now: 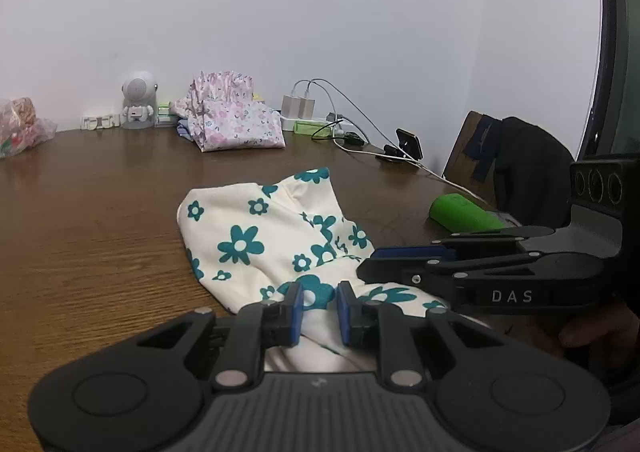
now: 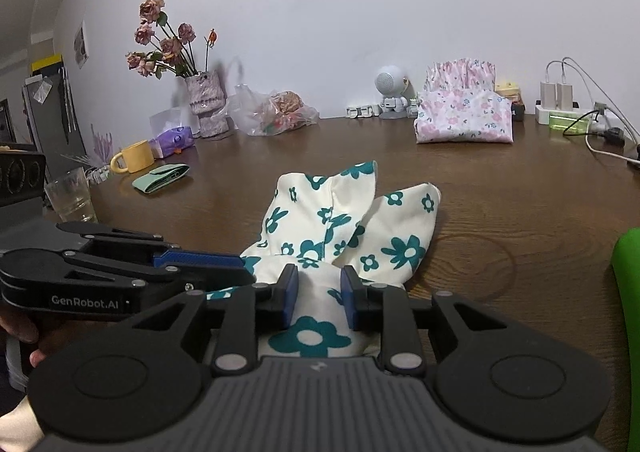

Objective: Fold clothes

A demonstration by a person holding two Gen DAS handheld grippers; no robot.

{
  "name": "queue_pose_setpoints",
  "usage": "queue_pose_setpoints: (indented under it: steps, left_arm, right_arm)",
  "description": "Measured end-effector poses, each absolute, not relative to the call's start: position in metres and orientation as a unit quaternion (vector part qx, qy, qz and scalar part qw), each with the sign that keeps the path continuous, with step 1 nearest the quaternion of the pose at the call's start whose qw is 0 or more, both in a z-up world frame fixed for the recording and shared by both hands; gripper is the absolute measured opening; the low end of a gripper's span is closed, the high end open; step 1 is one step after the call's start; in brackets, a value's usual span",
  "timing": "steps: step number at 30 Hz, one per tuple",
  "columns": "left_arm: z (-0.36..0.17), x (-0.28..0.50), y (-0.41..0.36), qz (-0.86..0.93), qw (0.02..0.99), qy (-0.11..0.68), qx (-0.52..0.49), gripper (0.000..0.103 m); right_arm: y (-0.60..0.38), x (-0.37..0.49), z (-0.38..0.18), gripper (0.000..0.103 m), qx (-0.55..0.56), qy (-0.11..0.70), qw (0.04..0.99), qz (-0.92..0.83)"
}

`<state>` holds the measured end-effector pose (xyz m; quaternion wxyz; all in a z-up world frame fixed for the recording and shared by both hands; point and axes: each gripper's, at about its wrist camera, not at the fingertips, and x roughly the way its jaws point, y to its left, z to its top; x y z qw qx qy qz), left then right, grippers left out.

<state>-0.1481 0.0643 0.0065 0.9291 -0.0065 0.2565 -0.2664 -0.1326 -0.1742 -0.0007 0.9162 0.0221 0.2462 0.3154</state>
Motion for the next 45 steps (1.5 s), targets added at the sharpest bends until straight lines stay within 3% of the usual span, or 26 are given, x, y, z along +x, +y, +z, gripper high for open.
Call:
queue_pose_setpoints:
  steps: [11, 13, 23, 27, 29, 30, 31, 32, 38, 45]
  left_arm:
    - [0.043, -0.162, 0.073, -0.284, 0.931, 0.229, -0.002, 0.012]
    - [0.044, -0.166, 0.07, -0.287, 0.93, 0.229, -0.001, 0.013]
    - [0.014, -0.155, 0.054, -0.251, 0.929, 0.268, 0.04, 0.012]
    - [0.023, -0.16, 0.065, -0.264, 0.931, 0.249, 0.033, 0.015]
    - [0.033, -0.169, 0.073, -0.278, 0.933, 0.226, 0.032, 0.031]
    - [0.038, -0.175, 0.076, -0.289, 0.933, 0.213, 0.035, 0.04]
    - [0.041, -0.181, 0.078, -0.307, 0.929, 0.2, 0.045, 0.061]
    - [0.043, -0.187, 0.08, -0.325, 0.926, 0.187, 0.054, 0.072]
    - [0.049, -0.21, 0.076, -0.392, 0.899, 0.146, 0.127, 0.079]
    - [0.042, -0.207, 0.069, -0.405, 0.887, 0.151, 0.165, 0.08]
  right_arm:
    - [-0.18, -0.136, 0.025, 0.025, 0.014, 0.237, 0.917, 0.321]
    - [-0.185, -0.141, 0.032, 0.04, 0.023, 0.225, 0.921, 0.318]
    - [-0.181, -0.134, 0.002, 0.043, 0.037, 0.261, 0.911, 0.316]
    - [-0.187, -0.133, 0.01, 0.056, 0.023, 0.256, 0.91, 0.326]
    - [-0.197, -0.139, 0.021, 0.072, 0.015, 0.236, 0.911, 0.339]
    - [-0.202, -0.145, 0.027, 0.086, 0.006, 0.219, 0.91, 0.351]
    - [-0.207, -0.153, 0.03, 0.099, -0.012, 0.2, 0.905, 0.375]
    - [-0.212, -0.161, 0.034, 0.103, -0.031, 0.182, 0.899, 0.397]
    - [-0.198, -0.195, 0.024, 0.103, -0.197, 0.145, 0.843, 0.479]
    - [-0.175, -0.186, 0.015, 0.103, -0.231, 0.136, 0.831, 0.488]
